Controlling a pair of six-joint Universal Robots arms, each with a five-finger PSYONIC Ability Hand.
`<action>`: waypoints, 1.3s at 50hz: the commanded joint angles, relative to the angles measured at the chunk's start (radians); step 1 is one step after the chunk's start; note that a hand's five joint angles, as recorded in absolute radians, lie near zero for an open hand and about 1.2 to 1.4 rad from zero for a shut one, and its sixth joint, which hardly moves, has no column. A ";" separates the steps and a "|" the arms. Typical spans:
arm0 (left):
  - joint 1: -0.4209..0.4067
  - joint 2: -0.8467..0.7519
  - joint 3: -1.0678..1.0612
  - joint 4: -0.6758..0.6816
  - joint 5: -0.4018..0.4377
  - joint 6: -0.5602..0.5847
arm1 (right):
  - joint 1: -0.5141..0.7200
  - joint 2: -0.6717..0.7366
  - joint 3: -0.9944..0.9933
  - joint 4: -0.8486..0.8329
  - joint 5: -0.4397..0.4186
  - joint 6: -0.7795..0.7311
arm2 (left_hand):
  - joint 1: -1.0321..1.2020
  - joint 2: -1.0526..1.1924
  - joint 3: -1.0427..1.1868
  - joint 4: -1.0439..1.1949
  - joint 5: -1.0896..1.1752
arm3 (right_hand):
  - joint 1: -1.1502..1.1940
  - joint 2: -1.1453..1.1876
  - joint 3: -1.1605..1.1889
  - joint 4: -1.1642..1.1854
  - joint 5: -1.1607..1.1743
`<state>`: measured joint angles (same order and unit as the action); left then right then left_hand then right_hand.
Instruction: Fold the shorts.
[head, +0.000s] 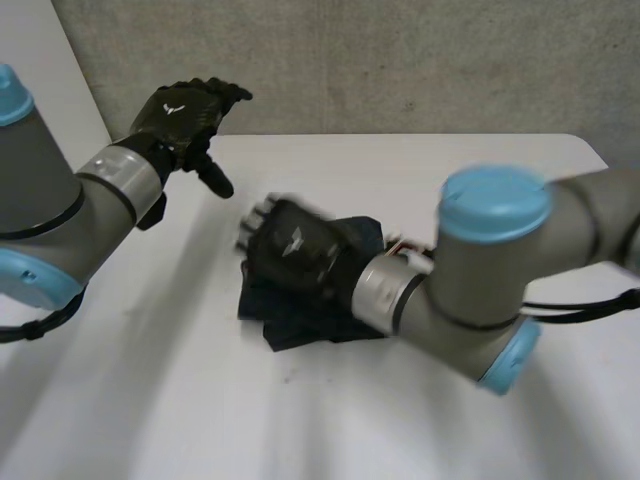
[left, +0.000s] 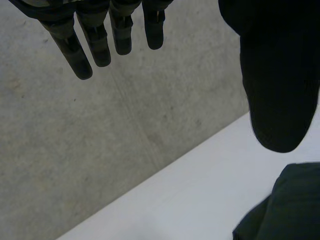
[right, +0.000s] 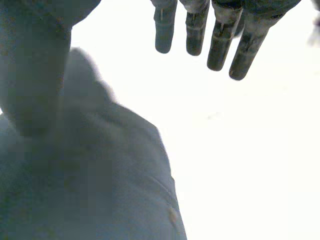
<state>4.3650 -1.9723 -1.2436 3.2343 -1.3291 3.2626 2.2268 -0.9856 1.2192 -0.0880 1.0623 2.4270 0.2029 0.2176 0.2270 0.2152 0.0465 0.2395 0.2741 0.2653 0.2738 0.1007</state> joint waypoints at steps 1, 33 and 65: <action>-0.084 -0.105 0.095 -0.013 -0.004 -0.009 | -0.128 -0.119 -0.003 0.011 0.194 0.526 | 0.019 0.005 -0.005 0.007 0.001 | -0.065 -0.100 -0.091 -0.099 -0.101; -0.216 -0.408 0.075 -0.246 -0.256 0.115 | -0.144 0.329 -0.322 0.381 0.334 0.498 | 0.025 0.011 0.001 0.013 0.007 | -0.065 -0.100 -0.091 -0.099 -0.101; 0.105 0.164 0.165 -0.453 -0.102 -0.129 | -0.296 -0.263 -0.141 0.329 0.565 0.550 | -0.007 -0.022 -0.031 -0.019 -0.025 | -0.065 -0.100 -0.091 -0.099 -0.101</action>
